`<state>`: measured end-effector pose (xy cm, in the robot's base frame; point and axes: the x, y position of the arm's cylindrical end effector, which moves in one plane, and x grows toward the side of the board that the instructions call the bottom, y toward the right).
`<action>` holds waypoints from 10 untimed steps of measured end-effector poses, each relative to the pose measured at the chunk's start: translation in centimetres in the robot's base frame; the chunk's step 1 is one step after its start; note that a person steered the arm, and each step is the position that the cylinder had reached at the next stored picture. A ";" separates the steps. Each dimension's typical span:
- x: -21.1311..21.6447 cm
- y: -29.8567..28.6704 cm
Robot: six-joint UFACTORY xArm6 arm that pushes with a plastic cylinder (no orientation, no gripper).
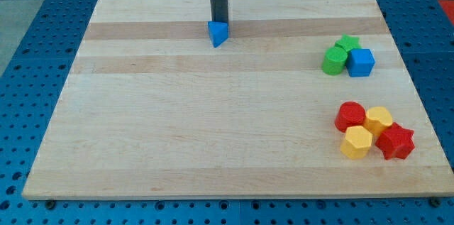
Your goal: Move the blue triangle to the center of the board
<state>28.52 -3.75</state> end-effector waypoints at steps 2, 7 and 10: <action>0.6 -5.3; 3.7 1.0; 9.1 1.0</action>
<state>37.63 -2.77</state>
